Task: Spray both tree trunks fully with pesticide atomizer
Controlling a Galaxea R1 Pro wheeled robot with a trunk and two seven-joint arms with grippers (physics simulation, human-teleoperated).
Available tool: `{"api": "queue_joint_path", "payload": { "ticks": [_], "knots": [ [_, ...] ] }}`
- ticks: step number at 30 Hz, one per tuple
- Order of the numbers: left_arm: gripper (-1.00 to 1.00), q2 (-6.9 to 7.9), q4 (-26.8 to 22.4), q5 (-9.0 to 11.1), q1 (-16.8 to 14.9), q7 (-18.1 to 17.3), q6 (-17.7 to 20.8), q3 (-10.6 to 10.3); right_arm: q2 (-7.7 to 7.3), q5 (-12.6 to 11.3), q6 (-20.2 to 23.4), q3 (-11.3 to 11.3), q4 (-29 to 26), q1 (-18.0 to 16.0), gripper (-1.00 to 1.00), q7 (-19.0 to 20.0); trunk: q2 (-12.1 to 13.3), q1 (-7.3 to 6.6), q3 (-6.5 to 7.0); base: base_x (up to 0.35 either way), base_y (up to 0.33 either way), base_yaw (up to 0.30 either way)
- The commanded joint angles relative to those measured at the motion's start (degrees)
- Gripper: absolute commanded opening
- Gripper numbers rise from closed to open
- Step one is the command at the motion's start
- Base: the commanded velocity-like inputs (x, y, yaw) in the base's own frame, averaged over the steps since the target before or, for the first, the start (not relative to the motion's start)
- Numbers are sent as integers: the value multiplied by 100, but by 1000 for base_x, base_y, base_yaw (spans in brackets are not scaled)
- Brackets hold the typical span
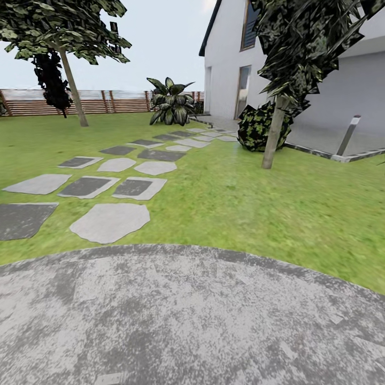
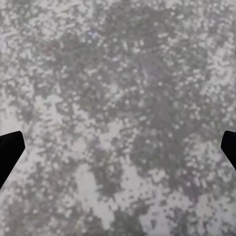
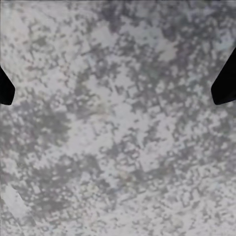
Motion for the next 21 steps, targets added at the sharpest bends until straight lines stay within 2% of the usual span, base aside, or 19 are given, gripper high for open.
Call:
{"api": "queue_joint_path", "payload": {
  "ticks": [1,5,21],
  "knots": [
    [100,-1,0,0,0,0,-4,0,1,-5,-3,-5,33,-2,100,0,0,0,0,23,0,0],
    [100,2,1,0,0,0,-11,5,2,-13,-8,-5,162,0,100,0,0,0,0,212,0,0],
    [100,2,1,0,0,0,-11,-1,2,-14,-24,-13,610,0,100,-16,0,0,0,333,0,0]
  ]
}}
